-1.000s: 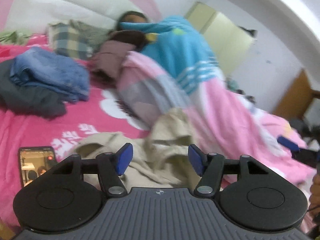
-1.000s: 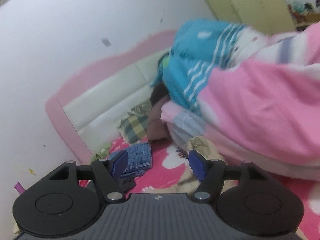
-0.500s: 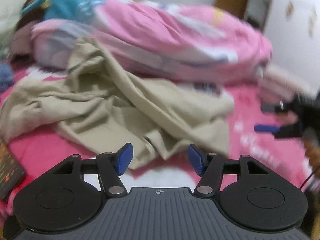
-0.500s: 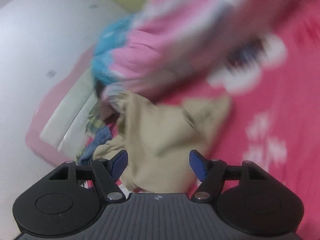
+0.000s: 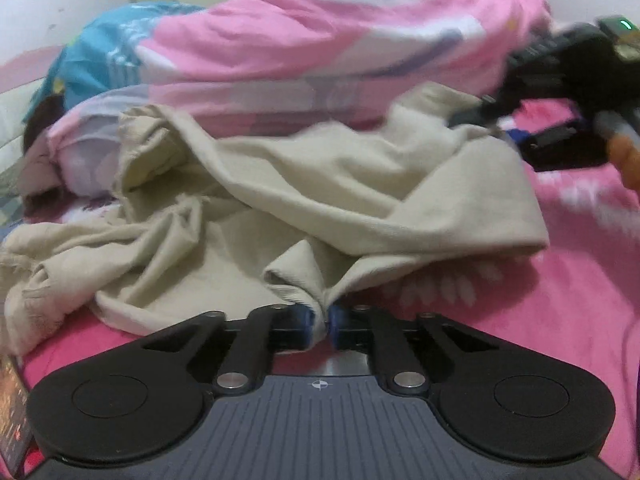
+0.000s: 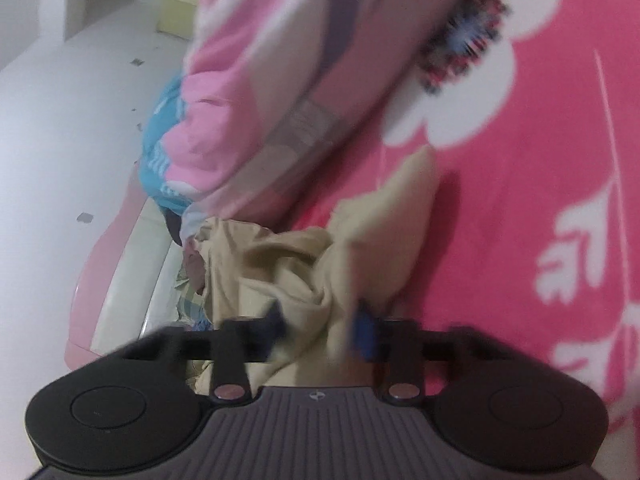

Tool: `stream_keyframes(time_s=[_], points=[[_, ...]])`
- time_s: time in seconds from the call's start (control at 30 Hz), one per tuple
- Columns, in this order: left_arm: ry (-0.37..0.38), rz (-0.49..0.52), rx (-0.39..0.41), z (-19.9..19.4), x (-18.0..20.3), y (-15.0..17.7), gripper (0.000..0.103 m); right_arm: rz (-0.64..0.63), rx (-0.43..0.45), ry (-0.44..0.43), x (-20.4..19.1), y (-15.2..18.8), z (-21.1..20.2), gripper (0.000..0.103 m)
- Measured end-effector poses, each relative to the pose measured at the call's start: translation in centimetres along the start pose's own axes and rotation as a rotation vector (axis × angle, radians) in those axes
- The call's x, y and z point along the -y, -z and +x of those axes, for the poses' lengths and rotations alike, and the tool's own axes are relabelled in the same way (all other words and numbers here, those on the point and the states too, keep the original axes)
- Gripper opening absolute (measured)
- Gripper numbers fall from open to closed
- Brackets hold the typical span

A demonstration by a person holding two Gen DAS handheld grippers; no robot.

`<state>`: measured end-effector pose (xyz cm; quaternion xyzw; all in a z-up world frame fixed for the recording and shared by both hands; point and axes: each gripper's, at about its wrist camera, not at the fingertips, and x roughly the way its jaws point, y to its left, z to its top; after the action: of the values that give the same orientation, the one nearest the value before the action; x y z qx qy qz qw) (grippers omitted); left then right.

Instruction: Fold clothes

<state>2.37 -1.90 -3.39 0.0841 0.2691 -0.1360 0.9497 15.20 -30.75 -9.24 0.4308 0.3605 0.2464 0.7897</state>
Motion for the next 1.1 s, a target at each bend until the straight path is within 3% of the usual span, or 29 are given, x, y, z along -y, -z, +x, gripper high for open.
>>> stream_keyframes(time_s=[0.1,0.3,0.37,0.47,0.57,0.67,0.77,0.93,1.1], points=[[0.049,-0.036,0.053,-2.5,-1.2,-0.5,0.004,-0.001,0.014,-0.023,-2.3,0.3,-2.5,0.021],[0.146,-0.107,0.158,-7.4,-3.7,-1.6,0.004,0.053,-0.051,-0.069,-5.7,2.2,-6.8,0.022],[0.131,-0.022,0.148,-7.3,-3.3,-0.5,0.004,0.084,-0.075,-0.08,-6.0,3.0,-7.9,0.029],[0.138,0.045,0.031,-4.7,-1.9,1.7,0.005,0.087,-0.107,0.076,-3.7,4.1,-7.9,0.042],[0.118,0.059,-0.046,-2.5,-0.7,3.3,0.005,0.07,-0.116,0.237,-1.6,5.1,-8.1,0.042],[0.095,0.043,-0.027,-2.1,-0.4,4.1,0.011,-0.083,-0.016,0.301,-3.9,5.6,-10.7,0.042],[0.083,0.008,0.0,-2.3,-0.9,4.2,0.023,-0.37,0.049,0.3,-8.8,7.3,-12.0,0.043],[0.045,-0.067,0.03,-2.0,-1.6,4.9,0.023,-0.766,-0.09,0.145,-14.7,13.9,-8.6,0.045],[0.029,-0.071,0.05,-1.7,-1.6,4.9,0.024,-1.019,-0.203,0.183,-15.5,20.0,-4.9,0.041]])
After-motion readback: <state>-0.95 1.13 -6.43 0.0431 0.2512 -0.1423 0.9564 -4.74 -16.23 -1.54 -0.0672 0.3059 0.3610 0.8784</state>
